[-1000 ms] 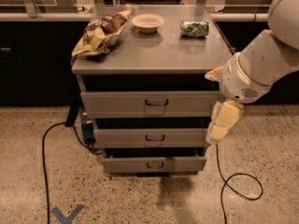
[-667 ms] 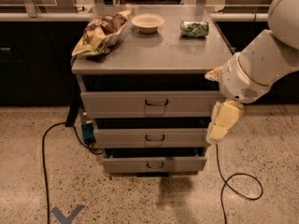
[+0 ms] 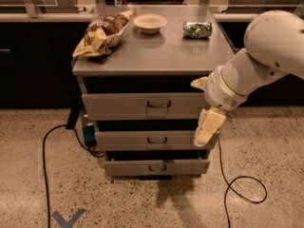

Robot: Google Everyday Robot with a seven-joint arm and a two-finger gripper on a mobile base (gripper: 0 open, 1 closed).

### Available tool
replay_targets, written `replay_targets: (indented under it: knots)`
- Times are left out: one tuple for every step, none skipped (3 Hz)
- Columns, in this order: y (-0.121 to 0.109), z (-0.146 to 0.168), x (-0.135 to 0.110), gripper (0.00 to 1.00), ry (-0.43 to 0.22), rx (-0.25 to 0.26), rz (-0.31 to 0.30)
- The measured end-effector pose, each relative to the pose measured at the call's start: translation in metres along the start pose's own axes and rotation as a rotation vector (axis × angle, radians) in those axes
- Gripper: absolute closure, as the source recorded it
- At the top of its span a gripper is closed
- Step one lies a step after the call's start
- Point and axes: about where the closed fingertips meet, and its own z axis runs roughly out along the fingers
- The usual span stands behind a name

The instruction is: Open top drawer

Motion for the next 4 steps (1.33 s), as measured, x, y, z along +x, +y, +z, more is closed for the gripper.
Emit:
replay_targets:
  knots:
    - [-0.015,0.029,0.003,0.0,-0.006,0.018,-0.026]
    - [-0.068,0.059,0.019,0.0,0.008,0.085,-0.009]
    - [-0.068,0.06,0.019,0.0,0.009,0.084,-0.01]
    - [-0.067,0.066,0.029,0.0,-0.016,0.079,0.009]
